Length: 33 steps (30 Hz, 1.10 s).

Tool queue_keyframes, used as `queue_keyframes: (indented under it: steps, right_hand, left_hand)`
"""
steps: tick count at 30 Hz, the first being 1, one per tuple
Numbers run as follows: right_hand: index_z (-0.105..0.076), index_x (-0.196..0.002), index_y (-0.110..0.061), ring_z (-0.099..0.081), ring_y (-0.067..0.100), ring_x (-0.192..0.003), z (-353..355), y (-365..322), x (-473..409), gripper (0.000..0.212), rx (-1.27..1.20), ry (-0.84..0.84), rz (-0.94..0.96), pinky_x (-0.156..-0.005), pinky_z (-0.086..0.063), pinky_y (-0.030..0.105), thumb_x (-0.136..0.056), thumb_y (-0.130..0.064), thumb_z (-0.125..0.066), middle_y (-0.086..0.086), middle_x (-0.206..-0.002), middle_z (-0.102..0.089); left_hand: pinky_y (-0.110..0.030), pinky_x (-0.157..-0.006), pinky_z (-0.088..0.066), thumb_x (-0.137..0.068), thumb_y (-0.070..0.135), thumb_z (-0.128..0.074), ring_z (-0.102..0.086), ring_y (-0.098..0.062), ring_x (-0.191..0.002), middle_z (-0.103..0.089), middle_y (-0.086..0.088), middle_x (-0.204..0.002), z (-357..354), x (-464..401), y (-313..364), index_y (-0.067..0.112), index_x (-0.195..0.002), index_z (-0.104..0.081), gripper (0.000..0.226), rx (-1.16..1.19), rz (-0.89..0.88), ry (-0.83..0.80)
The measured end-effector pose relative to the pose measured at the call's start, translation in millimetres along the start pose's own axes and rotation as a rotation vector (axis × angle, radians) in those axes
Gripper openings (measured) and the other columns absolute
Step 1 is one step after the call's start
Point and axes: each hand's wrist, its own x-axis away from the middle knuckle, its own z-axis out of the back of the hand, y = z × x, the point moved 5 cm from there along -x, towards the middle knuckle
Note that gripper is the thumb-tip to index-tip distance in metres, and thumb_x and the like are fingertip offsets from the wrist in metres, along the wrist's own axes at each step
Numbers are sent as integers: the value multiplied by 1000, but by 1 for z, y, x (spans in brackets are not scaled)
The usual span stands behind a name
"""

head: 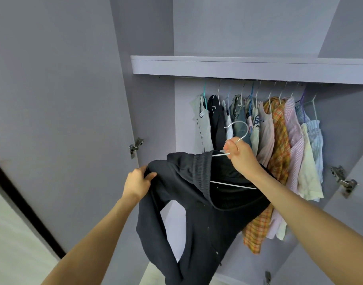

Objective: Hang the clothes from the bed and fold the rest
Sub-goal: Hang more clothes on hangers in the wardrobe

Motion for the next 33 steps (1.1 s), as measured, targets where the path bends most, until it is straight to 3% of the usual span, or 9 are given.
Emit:
queue_keyframes:
  steps: [2,6,11,14,16,18,23,27,33]
  right_hand:
    - [-50,-86,-12,-46,11,-71,3,11,3,17,54,-40,-16,-62,-30,23,-98,-12,-38,-6,-75,-50]
    - [-58,-96,-1,-49,18,-83,36,42,3,22,88,121,-90,-65,-29,20,-93,2,-36,10,-93,-56]
    - [-57,-93,-6,-47,17,-84,35,30,-4,23,28,156,-82,-67,-31,21,-94,1,-35,6,-89,-53]
    - [-59,-95,-6,-49,14,-78,14,5,-9,23,43,56,-9,-69,-30,21,-94,-1,-36,1,-84,-53]
    - [-60,-100,-1,-49,15,-83,3,-6,-12,24,90,-8,20,-67,-29,19,-95,-3,-37,1,-89,-53]
    - [-60,-103,2,-46,15,-87,-7,-14,-13,25,129,-63,43,-64,-27,17,-95,-1,-36,0,-92,-51]
    - [-59,-104,-2,-47,12,-87,-37,-29,-6,25,125,-197,67,-74,-32,19,-97,-5,-36,-1,-96,-56]
    - [-60,-98,-6,-48,6,-76,-45,-36,-4,24,152,-276,100,-62,-34,6,-95,-4,-36,-17,-75,-50]
    - [-60,-101,-19,-53,5,-83,-39,-32,2,19,164,-395,136,-67,-38,4,-98,-18,-41,-13,-86,-56]
  left_hand:
    - [-38,-75,-49,-93,19,-53,-58,-36,-88,-64,-13,-83,4,-6,0,6,-95,-63,17,-23,5,49]
    - [-30,-74,-40,-91,13,-54,-58,-34,-93,-65,-13,-88,29,-11,-35,7,-99,-69,18,76,151,174]
    - [-33,-79,-44,-90,13,-51,-56,-31,-94,-63,-11,-98,0,-3,-61,9,-104,-64,20,-221,253,-197]
    - [-31,-97,-39,-85,7,-60,-42,-28,-127,-41,-7,-140,-16,1,-47,21,-143,-32,66,-81,174,-386]
    - [-33,-103,-33,-79,9,-71,-27,-24,-137,-22,-2,-147,-12,5,-29,35,-148,-8,96,176,106,-408]
    - [-40,-112,-23,-75,19,-77,-19,-18,-139,-17,3,-148,-2,6,-9,39,-147,-5,104,182,-35,-320]
    - [-42,-114,-14,-81,47,-65,-36,-19,-131,-43,5,-140,-5,16,46,28,-143,-31,73,-385,-465,-146]
    - [-30,-81,-45,-94,28,-52,-60,-26,-93,-68,-4,-97,-1,18,56,16,-111,-60,21,-132,-390,-71]
    - [-16,-68,-34,-95,18,-52,-53,-14,-78,-61,4,-86,7,11,53,12,-103,-63,15,-37,-391,-24]
